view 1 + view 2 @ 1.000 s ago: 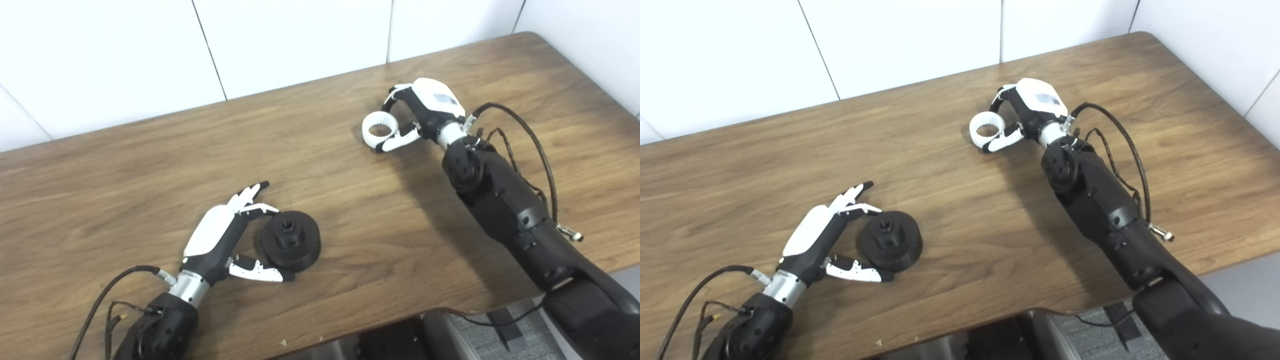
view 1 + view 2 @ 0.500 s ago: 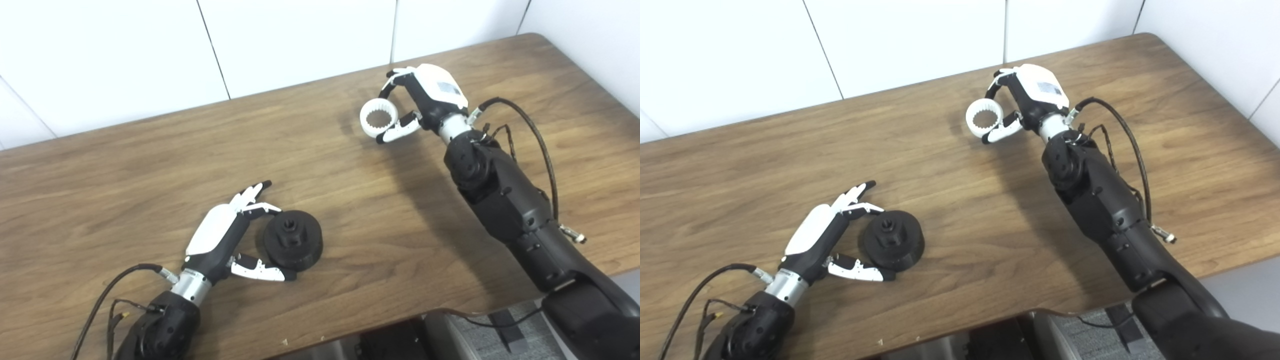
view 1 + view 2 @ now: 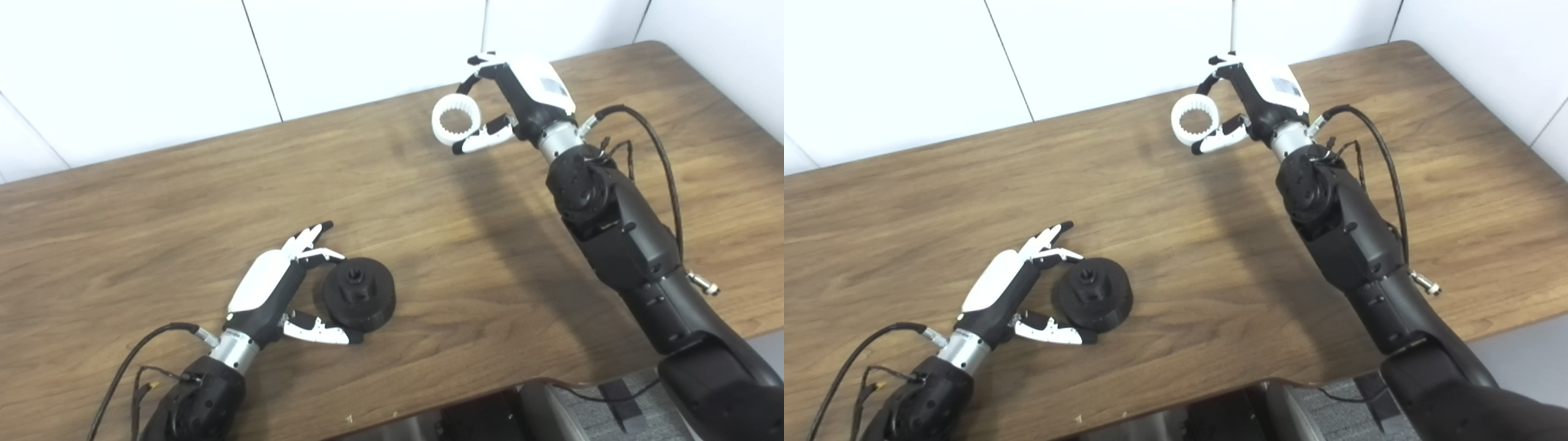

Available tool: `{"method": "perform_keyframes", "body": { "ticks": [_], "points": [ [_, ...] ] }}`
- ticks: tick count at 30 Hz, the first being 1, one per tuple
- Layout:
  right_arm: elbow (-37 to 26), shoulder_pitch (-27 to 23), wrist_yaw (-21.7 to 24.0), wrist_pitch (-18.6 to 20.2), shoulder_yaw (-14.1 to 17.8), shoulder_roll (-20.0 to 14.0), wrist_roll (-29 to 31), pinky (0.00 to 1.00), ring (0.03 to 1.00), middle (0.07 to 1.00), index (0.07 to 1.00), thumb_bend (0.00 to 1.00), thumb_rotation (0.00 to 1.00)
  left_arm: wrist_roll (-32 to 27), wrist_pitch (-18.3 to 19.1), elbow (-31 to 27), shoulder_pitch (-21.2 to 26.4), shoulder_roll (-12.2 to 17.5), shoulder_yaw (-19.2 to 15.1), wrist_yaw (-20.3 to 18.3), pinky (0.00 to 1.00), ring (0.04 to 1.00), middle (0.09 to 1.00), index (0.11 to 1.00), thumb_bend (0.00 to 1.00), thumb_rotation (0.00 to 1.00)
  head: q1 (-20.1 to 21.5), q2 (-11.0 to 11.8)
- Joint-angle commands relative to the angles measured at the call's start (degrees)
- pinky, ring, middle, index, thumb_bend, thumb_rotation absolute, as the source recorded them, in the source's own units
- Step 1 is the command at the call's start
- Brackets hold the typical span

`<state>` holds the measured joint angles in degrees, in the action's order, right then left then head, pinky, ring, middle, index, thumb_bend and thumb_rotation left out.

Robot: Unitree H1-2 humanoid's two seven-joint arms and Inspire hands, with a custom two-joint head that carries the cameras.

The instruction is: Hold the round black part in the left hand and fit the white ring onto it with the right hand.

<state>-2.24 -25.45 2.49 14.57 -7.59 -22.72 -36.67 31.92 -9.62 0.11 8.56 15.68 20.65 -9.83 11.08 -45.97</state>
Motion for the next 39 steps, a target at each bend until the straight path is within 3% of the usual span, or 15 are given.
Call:
{"method": "perform_keyframes", "body": {
  "ticks": [1, 17, 29, 39],
  "points": [
    [-3.45, -2.53, -0.42, -0.23, 1.21, 0.02, 0.34, 0.90, 0.925, 0.857, 0.490, 0.52, 0.16, 1.83, 0.81, -0.49, 0.56, 0.89, -0.25, -0.28, 1.00, 1.000, 1.000, 0.604, 0.94, 0.33, 0.06, -0.07],
    [-14.19, 6.86, -1.48, -2.25, 2.27, 3.57, 0.49, 0.75, 0.884, 0.857, 0.490, 0.52, 0.16, 1.54, 1.17, -0.35, 1.04, 0.87, -0.58, -0.26, 1.00, 1.000, 1.000, 0.599, 0.95, 0.31, -0.47, -0.29],
    [-23.25, 14.05, 0.88, -1.63, 1.47, 5.47, 0.74, 0.78, 0.907, 0.863, 0.491, 0.52, 0.16, 2.17, 1.71, -0.34, 1.34, 0.66, -0.52, -0.21, 1.00, 1.000, 1.000, 0.604, 0.95, 0.31, -1.20, -0.82],
    [-29.38, 20.63, 3.18, -3.10, 1.27, 6.02, 2.33, 0.80, 0.917, 0.862, 0.491, 0.52, 0.16, 2.77, 2.14, -0.16, 1.72, -0.12, -0.24, 0.14, 1.00, 1.000, 1.000, 0.603, 0.95, 0.31, -5.72, -1.74]
  ]
}}
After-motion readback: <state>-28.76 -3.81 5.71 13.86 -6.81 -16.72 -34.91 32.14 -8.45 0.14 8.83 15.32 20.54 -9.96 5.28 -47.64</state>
